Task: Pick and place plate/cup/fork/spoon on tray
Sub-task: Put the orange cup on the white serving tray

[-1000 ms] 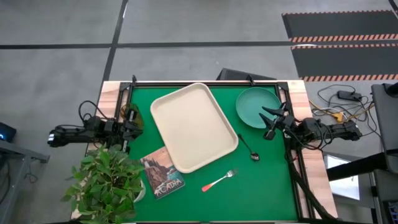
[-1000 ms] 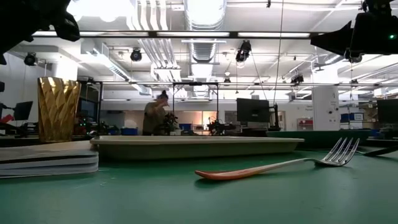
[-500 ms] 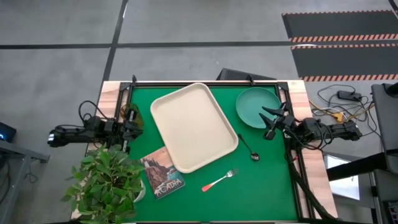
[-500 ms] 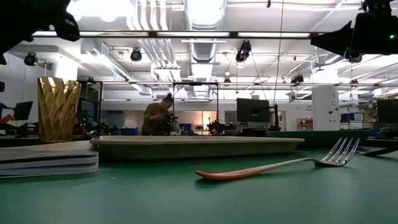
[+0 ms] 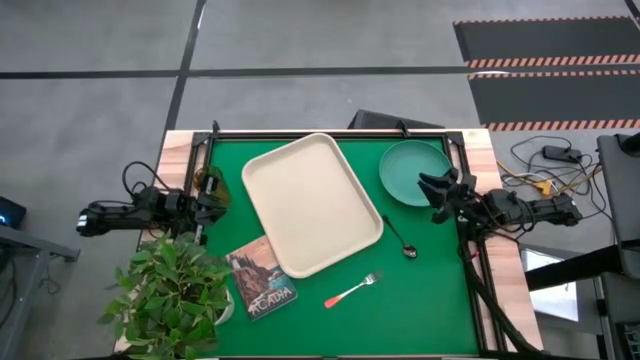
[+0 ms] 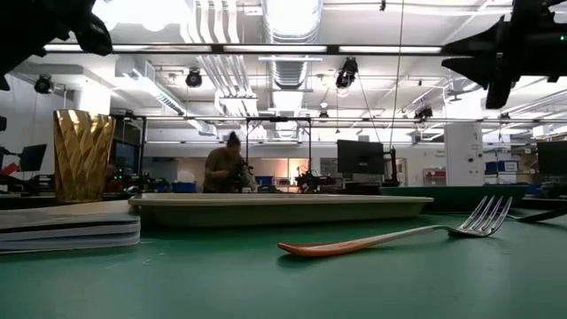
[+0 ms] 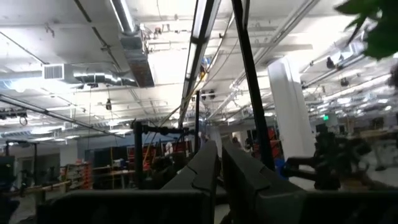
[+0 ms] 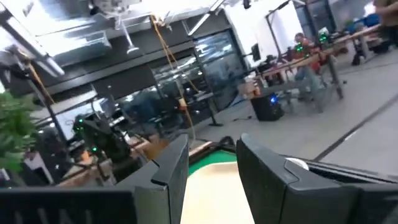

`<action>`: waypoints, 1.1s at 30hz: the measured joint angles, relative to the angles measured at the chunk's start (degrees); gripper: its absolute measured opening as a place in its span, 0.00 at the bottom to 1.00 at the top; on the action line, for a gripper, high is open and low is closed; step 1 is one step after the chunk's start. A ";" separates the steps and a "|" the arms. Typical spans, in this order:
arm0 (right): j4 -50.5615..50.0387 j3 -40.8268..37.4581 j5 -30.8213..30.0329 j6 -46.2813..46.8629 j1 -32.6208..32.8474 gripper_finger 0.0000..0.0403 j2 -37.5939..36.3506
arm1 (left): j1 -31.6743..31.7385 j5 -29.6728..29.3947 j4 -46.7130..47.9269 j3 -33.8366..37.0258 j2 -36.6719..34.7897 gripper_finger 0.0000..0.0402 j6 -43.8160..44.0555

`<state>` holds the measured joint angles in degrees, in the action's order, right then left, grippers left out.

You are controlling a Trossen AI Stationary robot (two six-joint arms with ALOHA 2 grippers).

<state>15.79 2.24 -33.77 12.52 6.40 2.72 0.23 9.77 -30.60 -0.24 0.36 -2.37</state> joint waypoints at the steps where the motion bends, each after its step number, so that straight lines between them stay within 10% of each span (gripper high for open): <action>1: -0.02 0.00 -1.36 -3.04 -0.12 0.31 -0.02 | 0.00 -0.02 -0.25 0.00 0.00 0.02 0.98; 14: 8.45 0.00 18.15 -14.41 -0.05 0.31 0.09 | 0.02 -25.36 2.18 -4.23 8.97 0.02 9.49; 20: 10.32 0.00 13.96 -15.27 -0.16 0.30 0.44 | 0.01 -31.23 6.82 -11.38 22.31 0.00 9.52; 27: 13.81 0.42 12.73 -15.63 -0.17 0.24 0.79 | 0.10 -46.55 43.22 -27.28 32.48 0.00 20.38; 33: 11.57 5.36 12.73 -18.12 -0.17 0.16 1.26 | 0.13 -47.14 77.75 -38.28 39.75 0.00 41.23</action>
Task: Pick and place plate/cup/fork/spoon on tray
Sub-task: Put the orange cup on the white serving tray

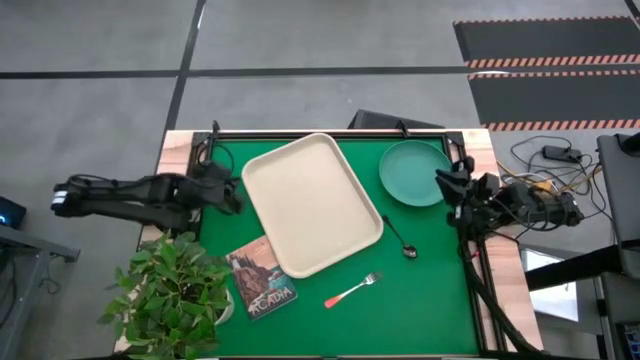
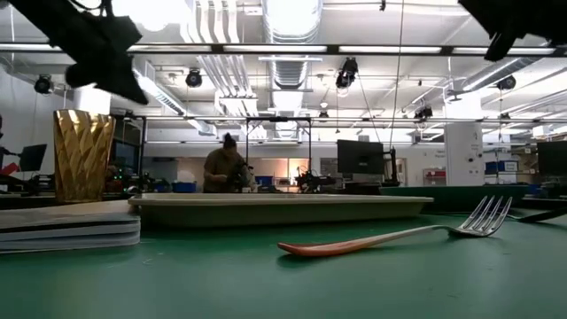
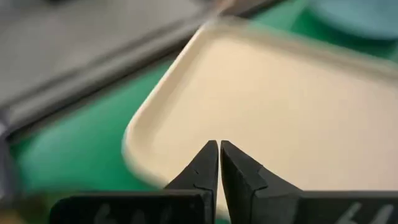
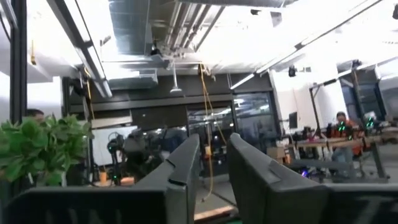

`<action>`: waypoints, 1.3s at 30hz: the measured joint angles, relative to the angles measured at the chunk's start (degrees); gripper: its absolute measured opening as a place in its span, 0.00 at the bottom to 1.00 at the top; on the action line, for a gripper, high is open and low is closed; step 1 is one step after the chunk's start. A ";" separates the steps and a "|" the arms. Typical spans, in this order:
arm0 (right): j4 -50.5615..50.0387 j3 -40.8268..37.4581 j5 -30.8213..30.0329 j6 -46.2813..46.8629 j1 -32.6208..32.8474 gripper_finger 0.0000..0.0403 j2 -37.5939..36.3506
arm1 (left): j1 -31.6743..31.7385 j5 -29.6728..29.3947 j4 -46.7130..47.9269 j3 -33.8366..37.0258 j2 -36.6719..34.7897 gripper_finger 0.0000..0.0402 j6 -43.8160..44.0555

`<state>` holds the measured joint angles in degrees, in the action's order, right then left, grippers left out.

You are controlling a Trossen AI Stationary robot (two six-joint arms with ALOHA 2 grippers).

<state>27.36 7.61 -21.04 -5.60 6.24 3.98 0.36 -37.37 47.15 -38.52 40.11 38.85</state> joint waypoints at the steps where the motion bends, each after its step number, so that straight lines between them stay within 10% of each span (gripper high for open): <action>1: -1.05 1.13 0.00 -0.48 0.00 0.15 0.25 | 0.00 0.48 4.31 -1.36 1.02 0.00 3.30; 18: -16.64 11.31 -0.13 0.29 -0.01 0.09 6.06 | 1.29 7.39 36.82 -17.32 10.28 0.00 29.55; 27: -17.35 11.20 -0.16 1.55 0.00 0.09 6.26 | 1.29 10.52 36.29 -17.31 10.88 0.01 28.99; 39: -18.10 11.20 -0.15 1.55 -0.01 0.09 6.26 | 1.29 9.80 35.83 -15.91 12.29 0.36 22.01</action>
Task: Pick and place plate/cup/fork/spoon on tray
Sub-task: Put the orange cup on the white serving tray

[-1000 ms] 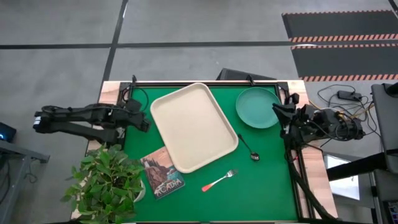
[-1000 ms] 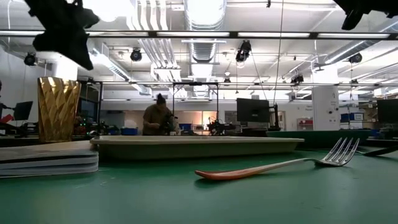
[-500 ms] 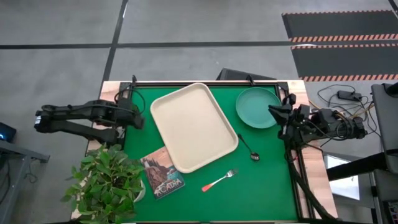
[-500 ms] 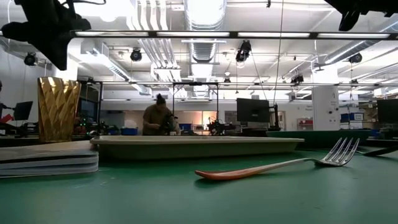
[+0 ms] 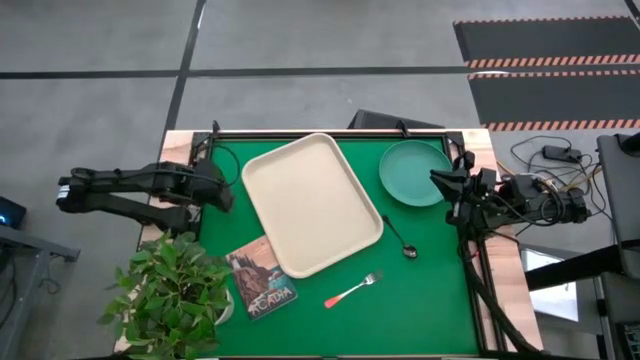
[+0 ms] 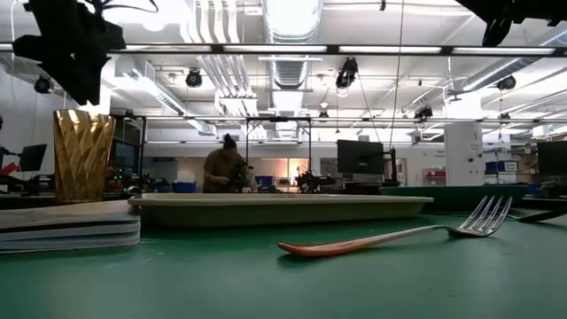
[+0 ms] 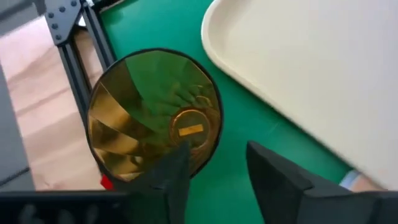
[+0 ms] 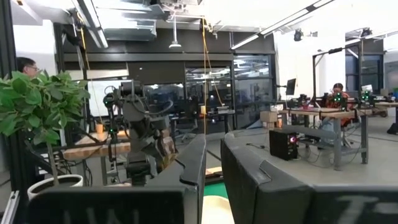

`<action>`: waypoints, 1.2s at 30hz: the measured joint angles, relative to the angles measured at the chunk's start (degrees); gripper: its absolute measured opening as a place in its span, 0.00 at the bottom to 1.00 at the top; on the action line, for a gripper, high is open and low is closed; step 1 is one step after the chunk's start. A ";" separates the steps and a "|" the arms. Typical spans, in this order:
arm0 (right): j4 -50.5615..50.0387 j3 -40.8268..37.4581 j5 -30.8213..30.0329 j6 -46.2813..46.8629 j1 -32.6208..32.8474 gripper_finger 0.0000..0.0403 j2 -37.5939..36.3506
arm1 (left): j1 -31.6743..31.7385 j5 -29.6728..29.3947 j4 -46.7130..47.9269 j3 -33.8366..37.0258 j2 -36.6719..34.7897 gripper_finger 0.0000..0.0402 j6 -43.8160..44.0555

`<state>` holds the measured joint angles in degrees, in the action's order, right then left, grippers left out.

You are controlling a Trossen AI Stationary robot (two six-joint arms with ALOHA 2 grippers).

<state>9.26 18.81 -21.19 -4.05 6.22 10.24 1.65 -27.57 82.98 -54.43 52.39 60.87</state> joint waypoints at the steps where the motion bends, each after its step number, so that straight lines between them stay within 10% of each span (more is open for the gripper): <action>1: 0.00 0.00 0.00 0.00 0.00 0.09 0.00 | 0.00 -0.06 -0.05 0.45 0.30 0.38 -0.88; 7: -0.03 0.00 0.01 -0.01 0.01 0.09 0.00 | 0.00 -1.56 -0.50 2.30 2.96 0.36 -3.26; 16: -1.07 -0.02 0.07 0.57 0.02 0.09 -0.02 | 0.00 -2.61 -0.62 2.45 6.30 0.02 -4.65; 36: -2.35 -0.04 0.11 3.03 0.02 0.10 -0.02 | 0.17 -11.85 -11.54 -8.94 12.75 0.00 -22.19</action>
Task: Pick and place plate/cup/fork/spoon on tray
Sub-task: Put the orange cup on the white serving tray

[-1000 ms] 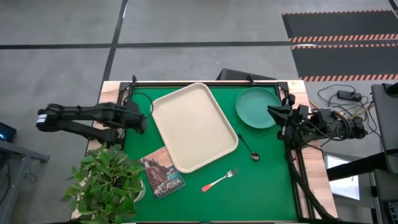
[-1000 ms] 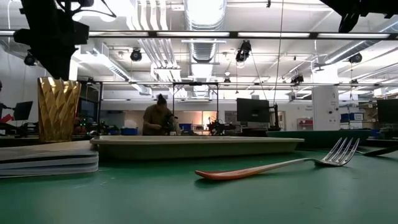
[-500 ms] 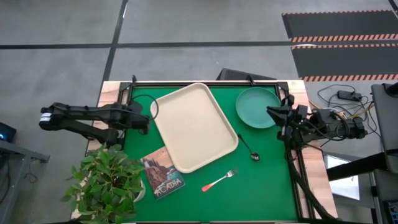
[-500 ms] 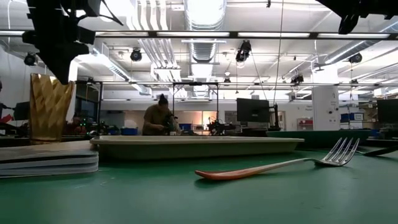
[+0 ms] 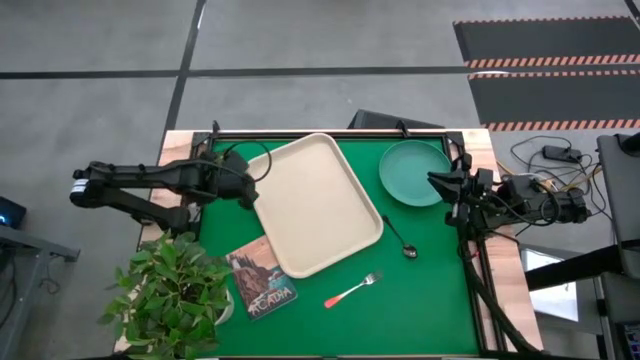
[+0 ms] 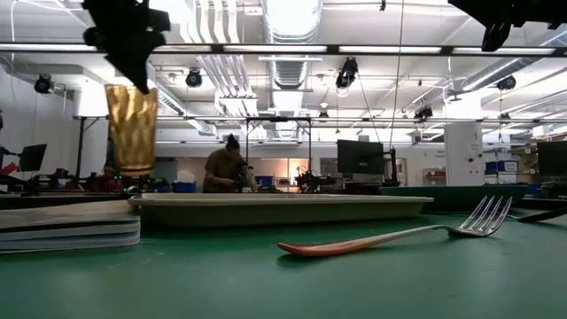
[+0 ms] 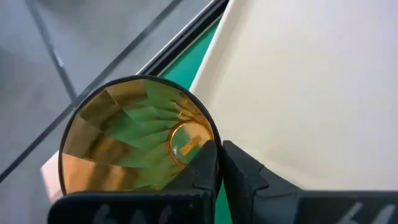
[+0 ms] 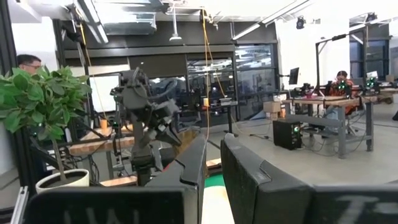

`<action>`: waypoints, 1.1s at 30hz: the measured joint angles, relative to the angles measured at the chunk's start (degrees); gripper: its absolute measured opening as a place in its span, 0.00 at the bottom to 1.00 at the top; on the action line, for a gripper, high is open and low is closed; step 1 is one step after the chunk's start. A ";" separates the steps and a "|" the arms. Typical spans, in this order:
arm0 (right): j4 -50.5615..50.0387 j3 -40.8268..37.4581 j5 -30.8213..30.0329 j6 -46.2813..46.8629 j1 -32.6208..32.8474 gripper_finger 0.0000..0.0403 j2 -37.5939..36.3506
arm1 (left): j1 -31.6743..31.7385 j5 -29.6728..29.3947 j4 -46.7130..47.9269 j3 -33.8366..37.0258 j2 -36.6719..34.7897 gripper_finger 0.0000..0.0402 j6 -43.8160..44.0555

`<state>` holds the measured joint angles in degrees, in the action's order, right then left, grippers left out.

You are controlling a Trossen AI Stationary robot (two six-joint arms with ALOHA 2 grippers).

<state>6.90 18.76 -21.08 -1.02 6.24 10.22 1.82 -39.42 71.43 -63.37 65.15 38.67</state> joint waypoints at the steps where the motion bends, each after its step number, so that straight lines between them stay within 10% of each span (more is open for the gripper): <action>1: -0.22 0.00 0.00 0.00 -0.01 0.09 0.00 | 0.10 -0.03 -0.74 -0.64 0.51 0.00 -0.37; 33: -2.08 -0.02 0.03 1.45 -0.01 0.10 -0.02 | 8.72 8.96 -17.35 -0.29 11.40 0.00 2.16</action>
<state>4.82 18.74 -21.05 0.43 6.23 10.20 10.54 -30.46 54.09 -63.66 76.55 40.84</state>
